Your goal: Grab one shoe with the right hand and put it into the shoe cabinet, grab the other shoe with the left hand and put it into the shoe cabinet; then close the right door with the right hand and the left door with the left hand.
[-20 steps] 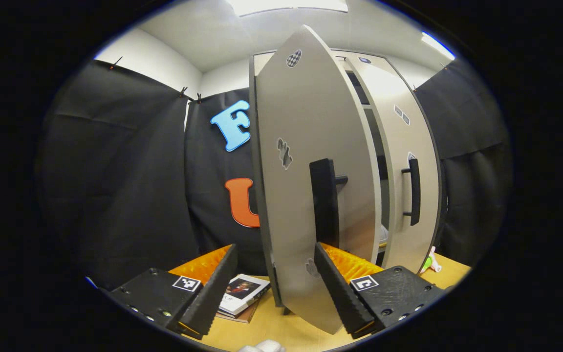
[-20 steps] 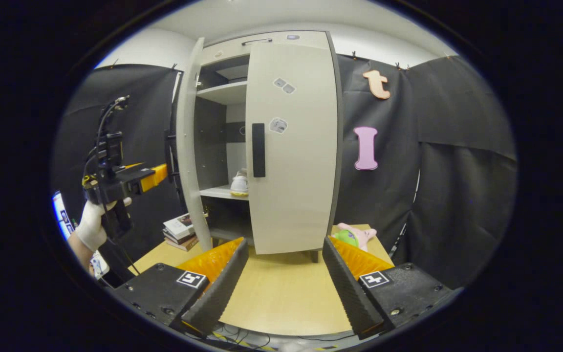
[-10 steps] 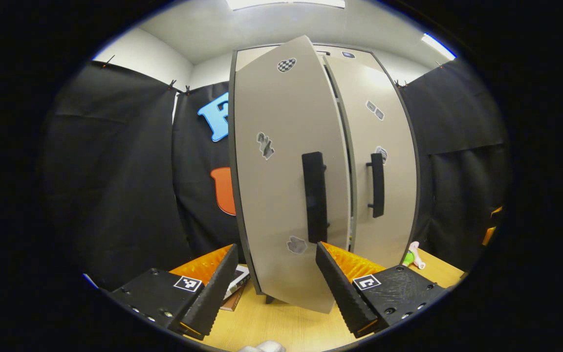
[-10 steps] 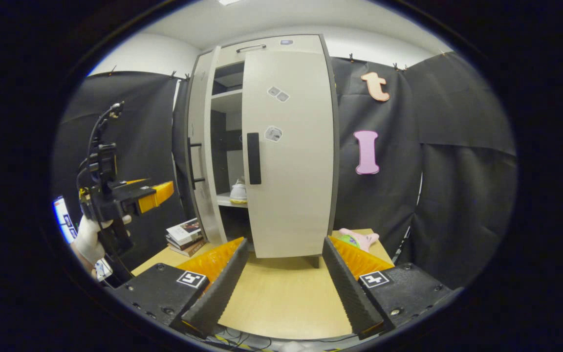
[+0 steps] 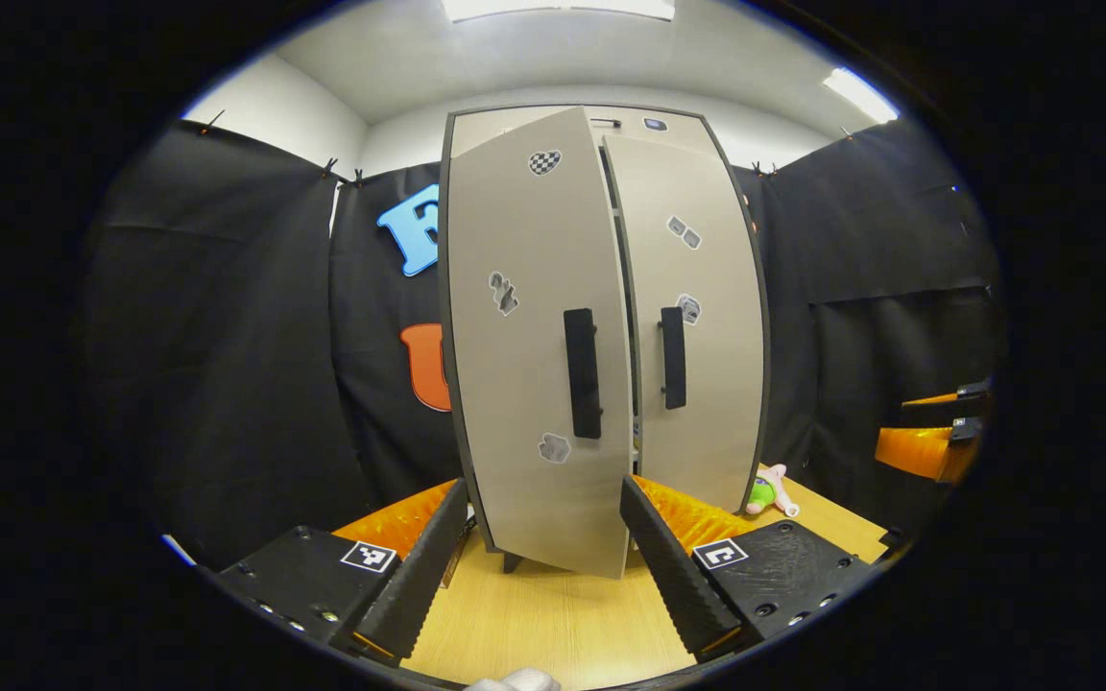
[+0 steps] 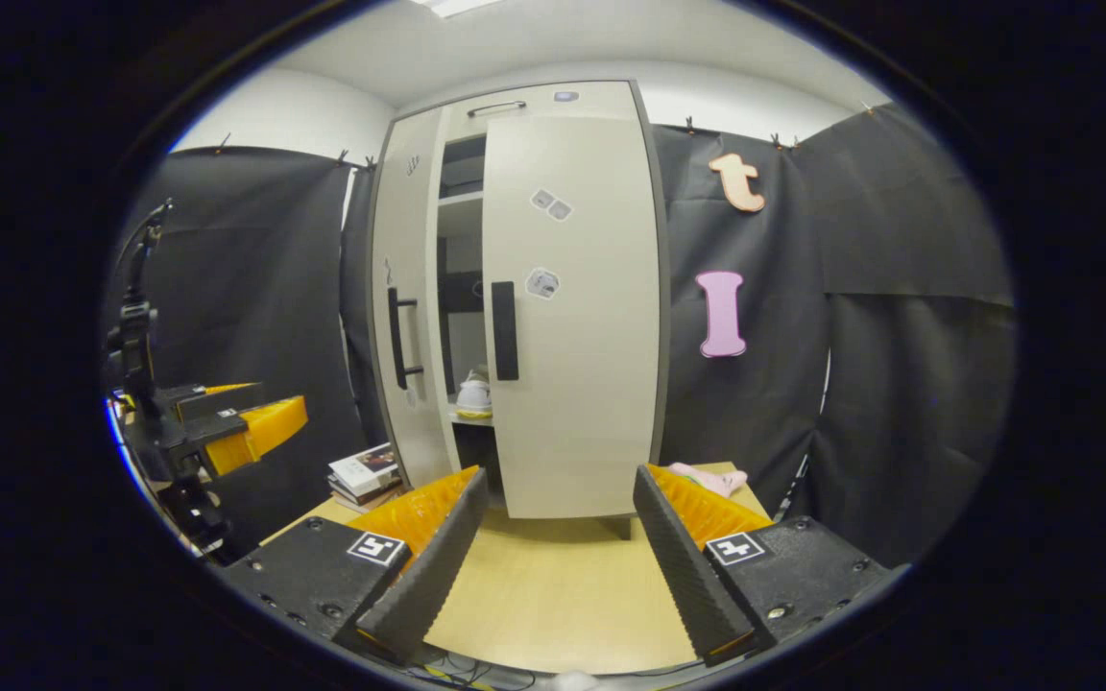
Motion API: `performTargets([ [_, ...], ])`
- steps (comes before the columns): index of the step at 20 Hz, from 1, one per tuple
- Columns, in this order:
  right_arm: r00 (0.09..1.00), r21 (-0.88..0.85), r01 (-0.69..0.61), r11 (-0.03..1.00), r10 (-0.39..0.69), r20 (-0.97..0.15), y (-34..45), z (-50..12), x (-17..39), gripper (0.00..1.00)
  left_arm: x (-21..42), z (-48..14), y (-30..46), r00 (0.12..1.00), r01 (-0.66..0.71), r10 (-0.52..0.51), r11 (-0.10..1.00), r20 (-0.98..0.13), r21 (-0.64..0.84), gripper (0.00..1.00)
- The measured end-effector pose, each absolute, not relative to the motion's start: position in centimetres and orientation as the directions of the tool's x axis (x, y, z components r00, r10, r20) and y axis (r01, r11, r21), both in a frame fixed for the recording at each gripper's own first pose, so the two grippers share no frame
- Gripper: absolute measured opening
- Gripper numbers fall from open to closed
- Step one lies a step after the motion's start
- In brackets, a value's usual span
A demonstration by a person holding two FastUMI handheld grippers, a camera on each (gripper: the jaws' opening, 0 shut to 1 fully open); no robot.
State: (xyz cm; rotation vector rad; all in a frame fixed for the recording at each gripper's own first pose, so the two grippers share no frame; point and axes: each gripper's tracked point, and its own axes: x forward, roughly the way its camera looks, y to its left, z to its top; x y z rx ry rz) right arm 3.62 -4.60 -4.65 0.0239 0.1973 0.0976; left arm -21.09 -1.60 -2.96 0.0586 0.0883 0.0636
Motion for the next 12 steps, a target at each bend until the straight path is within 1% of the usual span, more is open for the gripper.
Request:
performTargets([
  [2, 0.978, 0.028, -0.086, 0.996, 0.090, -0.186, -4.7, -4.4, 3.6, 0.98, -21.9, -3.0, -1.4, 0.993, -0.071, 0.076, 0.995, -0.085, 0.067, 0.96],
  [3, 0.980, 0.027, -0.079, 0.997, 0.083, -0.180, -4.8, -4.4, 3.5, 0.99, -22.2, -3.1, -1.5, 0.993, -0.076, 0.081, 0.995, -0.088, 0.066, 0.96],
  [6, 0.981, 0.029, -0.073, 0.997, 0.077, -0.180, -4.8, -4.5, 3.4, 0.99, -22.9, -3.8, -1.8, 0.992, -0.078, 0.080, 0.996, -0.093, 0.032, 0.96],
  [12, 0.979, 0.025, -0.064, 0.998, 0.067, -0.190, -4.7, -4.8, 3.3, 0.99, -22.8, -4.6, -1.2, 0.991, -0.085, 0.085, 0.996, -0.103, 0.013, 0.96],
])
